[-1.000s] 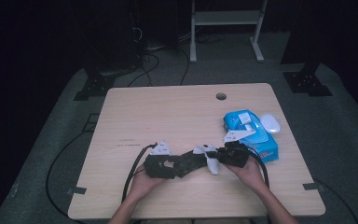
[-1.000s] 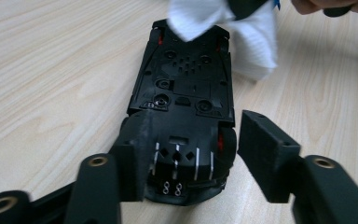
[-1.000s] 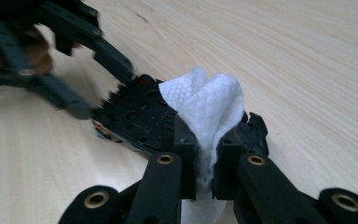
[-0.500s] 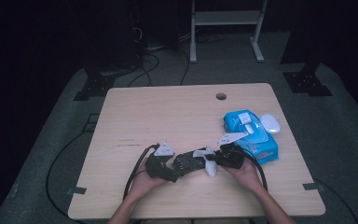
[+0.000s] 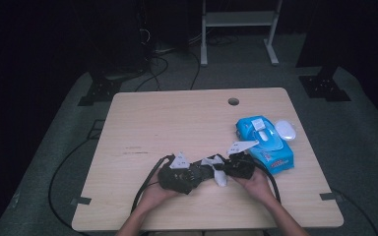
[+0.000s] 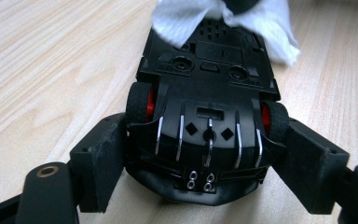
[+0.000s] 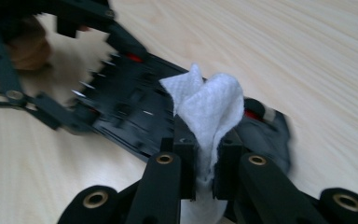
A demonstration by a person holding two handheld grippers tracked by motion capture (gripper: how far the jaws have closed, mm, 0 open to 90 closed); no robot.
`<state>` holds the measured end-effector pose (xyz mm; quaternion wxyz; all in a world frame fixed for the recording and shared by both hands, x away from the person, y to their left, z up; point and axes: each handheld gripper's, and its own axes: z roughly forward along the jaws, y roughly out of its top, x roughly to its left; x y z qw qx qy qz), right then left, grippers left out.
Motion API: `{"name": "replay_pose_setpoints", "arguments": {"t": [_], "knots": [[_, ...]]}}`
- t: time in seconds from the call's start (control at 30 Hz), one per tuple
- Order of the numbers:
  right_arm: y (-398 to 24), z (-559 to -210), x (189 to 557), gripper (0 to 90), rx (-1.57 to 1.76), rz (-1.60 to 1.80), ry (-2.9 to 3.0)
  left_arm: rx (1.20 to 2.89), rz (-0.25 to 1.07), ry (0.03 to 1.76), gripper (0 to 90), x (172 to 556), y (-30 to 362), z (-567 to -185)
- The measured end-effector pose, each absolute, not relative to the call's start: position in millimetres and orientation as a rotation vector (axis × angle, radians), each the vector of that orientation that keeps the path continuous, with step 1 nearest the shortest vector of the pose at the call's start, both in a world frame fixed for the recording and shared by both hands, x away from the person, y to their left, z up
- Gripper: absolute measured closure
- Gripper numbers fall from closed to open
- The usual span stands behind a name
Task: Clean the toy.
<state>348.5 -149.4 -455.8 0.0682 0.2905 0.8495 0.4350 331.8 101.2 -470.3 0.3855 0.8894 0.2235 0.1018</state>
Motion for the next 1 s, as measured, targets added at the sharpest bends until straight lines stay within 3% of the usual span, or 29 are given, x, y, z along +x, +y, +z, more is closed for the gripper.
{"name": "replay_pose_setpoints", "arguments": {"t": [0.23, 0.63, 0.83, 1.0], "knots": [[-110.4, -452.0, 339.0, 82.1, 0.747, 1.390, 2.637, 2.283, 0.249, 0.575, 23.5, 331.6, 102.2, -472.3], [-96.2, -450.6, 338.1, 82.1, 0.718, 1.417, 2.655, 2.269, 0.250, 0.581, 23.8, 331.2, 102.8, -472.7], [-109.6, -450.8, 346.9, 82.3, 0.803, 1.383, 2.600, 2.270, 0.269, 0.570, 24.0, 330.8, 102.3, -470.5], [-91.8, -450.8, 338.5, 82.1, 0.710, 1.410, 2.658, 2.276, 0.268, 0.572, 24.0, 330.3, 103.2, -473.1]]}}
